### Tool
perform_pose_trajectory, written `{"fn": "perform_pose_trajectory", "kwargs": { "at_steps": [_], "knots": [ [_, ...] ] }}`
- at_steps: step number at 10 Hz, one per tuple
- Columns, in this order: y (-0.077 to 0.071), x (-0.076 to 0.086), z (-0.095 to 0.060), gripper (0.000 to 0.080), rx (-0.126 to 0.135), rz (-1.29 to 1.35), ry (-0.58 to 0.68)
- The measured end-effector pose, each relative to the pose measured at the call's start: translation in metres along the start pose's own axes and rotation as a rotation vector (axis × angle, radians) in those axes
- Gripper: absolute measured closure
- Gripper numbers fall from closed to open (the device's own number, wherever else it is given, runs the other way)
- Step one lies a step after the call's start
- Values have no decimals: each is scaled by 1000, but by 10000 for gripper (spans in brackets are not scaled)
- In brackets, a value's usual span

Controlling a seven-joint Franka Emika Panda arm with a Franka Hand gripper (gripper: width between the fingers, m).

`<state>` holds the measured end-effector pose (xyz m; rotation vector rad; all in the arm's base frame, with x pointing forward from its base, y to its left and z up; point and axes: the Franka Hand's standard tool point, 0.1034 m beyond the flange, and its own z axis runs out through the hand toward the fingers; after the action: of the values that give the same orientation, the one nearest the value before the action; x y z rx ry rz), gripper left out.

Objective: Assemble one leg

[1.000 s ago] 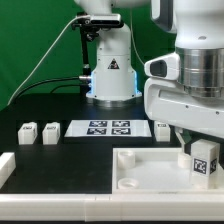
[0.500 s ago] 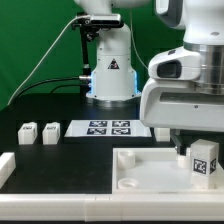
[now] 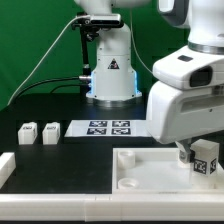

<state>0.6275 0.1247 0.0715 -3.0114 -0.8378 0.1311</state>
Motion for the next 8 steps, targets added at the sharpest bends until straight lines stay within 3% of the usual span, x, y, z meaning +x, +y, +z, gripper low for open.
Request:
{"fn": "perform_pose_trajectory", "kwargs": {
  "at_steps": [2,5,7,8],
  "knots": [
    [1,-1,0,151,-8,-172,-4],
    [2,-1,0,163,-8,-171,-4],
    [3,-1,0,510,-8,-169,-4],
    [4,-2,0,508,-8,-144,-4]
  ]
}}
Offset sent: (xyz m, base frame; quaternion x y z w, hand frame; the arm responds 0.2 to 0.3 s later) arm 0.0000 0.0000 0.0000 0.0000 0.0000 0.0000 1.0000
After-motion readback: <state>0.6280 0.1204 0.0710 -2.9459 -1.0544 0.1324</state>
